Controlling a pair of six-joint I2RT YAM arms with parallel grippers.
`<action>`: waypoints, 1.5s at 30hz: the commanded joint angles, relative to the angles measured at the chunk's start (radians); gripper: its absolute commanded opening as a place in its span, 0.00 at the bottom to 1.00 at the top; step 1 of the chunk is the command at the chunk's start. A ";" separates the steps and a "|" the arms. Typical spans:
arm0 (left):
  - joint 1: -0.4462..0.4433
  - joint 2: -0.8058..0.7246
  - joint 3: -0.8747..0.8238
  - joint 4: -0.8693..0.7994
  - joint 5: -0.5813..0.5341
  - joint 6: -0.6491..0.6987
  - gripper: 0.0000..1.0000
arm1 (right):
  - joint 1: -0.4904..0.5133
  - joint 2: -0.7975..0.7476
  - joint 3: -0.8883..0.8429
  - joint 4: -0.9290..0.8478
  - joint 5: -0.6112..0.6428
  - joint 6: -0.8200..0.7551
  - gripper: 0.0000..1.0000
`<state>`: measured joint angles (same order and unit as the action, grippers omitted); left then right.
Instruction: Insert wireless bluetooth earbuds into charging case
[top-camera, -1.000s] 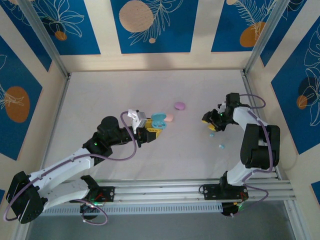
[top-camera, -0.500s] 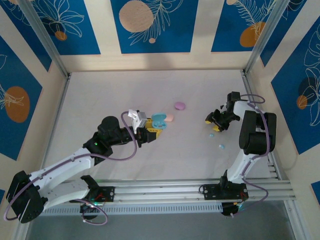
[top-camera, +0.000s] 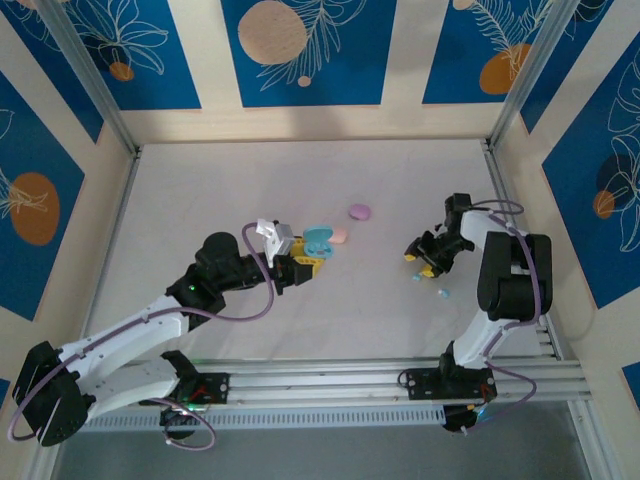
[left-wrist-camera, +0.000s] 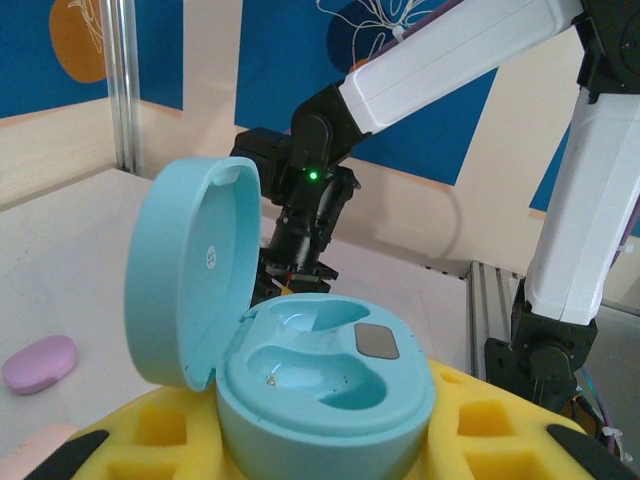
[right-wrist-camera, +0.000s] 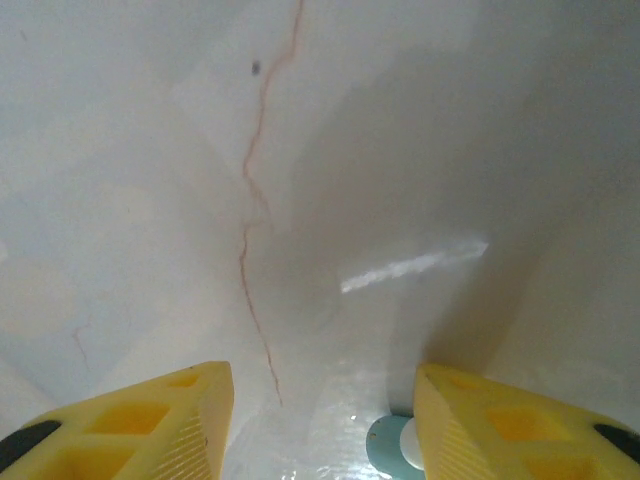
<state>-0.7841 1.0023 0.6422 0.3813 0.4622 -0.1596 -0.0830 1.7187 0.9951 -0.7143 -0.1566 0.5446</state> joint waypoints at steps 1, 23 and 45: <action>-0.014 -0.018 0.002 0.027 -0.004 -0.018 0.28 | 0.022 -0.050 -0.035 -0.040 -0.008 0.062 0.52; -0.015 -0.006 0.002 0.039 -0.003 -0.040 0.28 | 0.141 -0.195 -0.105 -0.092 0.056 0.142 0.52; -0.018 -0.025 -0.006 0.019 -0.018 -0.024 0.28 | 0.230 -0.028 0.004 -0.139 0.218 0.060 0.37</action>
<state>-0.7898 0.9955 0.6418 0.3817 0.4576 -0.1852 0.1383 1.6810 0.9752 -0.8219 0.0532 0.6098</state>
